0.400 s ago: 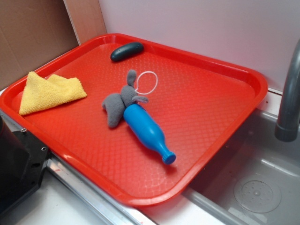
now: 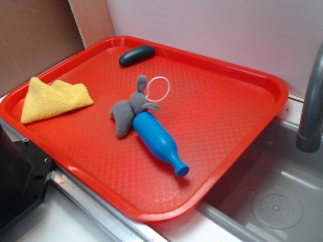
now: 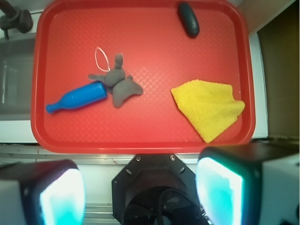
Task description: Grab the blue bottle.
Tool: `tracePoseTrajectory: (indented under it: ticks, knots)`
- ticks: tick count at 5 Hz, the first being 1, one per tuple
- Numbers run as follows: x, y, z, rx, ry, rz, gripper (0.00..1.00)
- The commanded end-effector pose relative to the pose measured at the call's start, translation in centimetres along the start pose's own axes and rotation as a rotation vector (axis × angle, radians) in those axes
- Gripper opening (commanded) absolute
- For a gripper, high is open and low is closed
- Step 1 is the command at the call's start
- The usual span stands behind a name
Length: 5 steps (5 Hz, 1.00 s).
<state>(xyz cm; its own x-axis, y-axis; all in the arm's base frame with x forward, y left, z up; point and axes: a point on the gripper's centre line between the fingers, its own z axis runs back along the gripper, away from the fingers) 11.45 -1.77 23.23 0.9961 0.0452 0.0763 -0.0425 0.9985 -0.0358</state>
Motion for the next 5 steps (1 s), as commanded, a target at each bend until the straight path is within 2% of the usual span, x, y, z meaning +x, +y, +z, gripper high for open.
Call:
tracePoseTrajectory:
  ticks: [1,2,3,4,5]
  knots:
    - [0.3,-1.5,-0.3,-0.008,-0.049,0.368,1.0]
    - [1.0,-3.4,-2.0,0.019,-0.08,0.586,1.0]
    - [2.3,-5.5,-3.8,-0.042,-0.13,0.822,1.0]
    - [3.4,-7.2,-6.0,-0.064,-0.11,0.906,1.0]
    - [4.3,-8.5,-9.0,-0.027,-0.118,1.002,1.0]
